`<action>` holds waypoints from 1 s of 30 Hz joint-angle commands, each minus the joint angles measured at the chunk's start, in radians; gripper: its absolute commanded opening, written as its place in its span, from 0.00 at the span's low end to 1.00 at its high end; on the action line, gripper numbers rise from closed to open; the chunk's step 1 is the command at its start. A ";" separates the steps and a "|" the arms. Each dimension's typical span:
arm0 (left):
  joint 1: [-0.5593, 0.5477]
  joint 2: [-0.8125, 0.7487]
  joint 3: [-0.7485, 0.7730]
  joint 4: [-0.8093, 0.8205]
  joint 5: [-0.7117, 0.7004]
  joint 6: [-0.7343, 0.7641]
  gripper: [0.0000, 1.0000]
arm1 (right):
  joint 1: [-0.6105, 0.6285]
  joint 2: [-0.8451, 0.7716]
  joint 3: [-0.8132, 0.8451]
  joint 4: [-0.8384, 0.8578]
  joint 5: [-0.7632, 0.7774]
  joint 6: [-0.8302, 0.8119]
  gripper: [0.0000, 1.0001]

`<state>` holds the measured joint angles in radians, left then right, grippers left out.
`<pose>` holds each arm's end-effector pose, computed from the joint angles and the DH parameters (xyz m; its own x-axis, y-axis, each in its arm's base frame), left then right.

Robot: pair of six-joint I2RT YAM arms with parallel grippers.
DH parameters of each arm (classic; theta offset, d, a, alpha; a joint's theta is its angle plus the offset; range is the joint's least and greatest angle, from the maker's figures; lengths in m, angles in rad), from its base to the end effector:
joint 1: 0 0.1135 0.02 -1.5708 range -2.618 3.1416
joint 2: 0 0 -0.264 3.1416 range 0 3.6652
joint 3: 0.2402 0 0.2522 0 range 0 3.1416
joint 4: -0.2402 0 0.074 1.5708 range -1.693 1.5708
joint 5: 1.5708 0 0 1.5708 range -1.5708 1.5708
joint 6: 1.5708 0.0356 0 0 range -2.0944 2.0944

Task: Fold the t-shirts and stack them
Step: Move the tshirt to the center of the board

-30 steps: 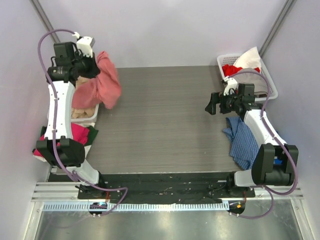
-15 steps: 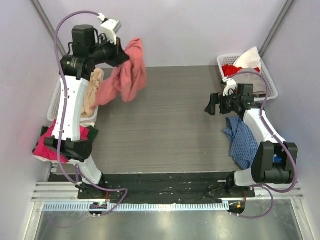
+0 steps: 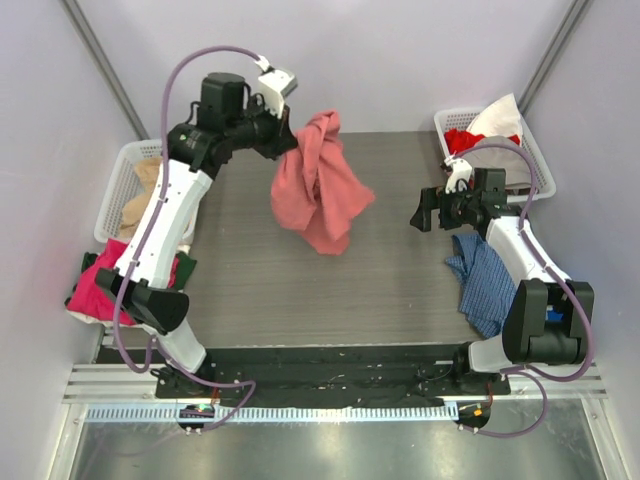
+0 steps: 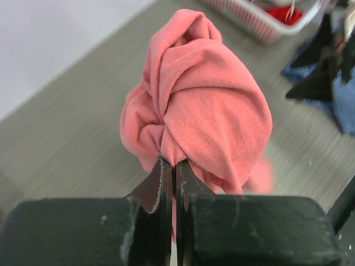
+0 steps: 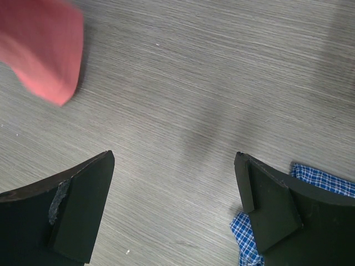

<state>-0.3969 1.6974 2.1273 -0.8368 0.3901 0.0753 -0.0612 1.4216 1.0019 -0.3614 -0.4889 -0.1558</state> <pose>0.3168 -0.1475 0.4897 -0.3128 0.2066 -0.9271 0.7051 0.7044 -0.0810 0.3042 -0.0019 0.2553 -0.6510 -0.0973 -0.7528 -0.3846 0.8974 0.2165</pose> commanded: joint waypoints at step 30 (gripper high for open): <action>-0.381 0.409 0.129 0.215 -0.468 0.081 0.00 | -0.023 -0.021 0.014 0.035 0.018 -0.001 1.00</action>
<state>-0.7776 2.1040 2.2139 -0.7586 0.0280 0.1429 -0.0792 1.4216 1.0019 -0.3599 -0.4694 -0.1555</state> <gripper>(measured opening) 0.031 0.996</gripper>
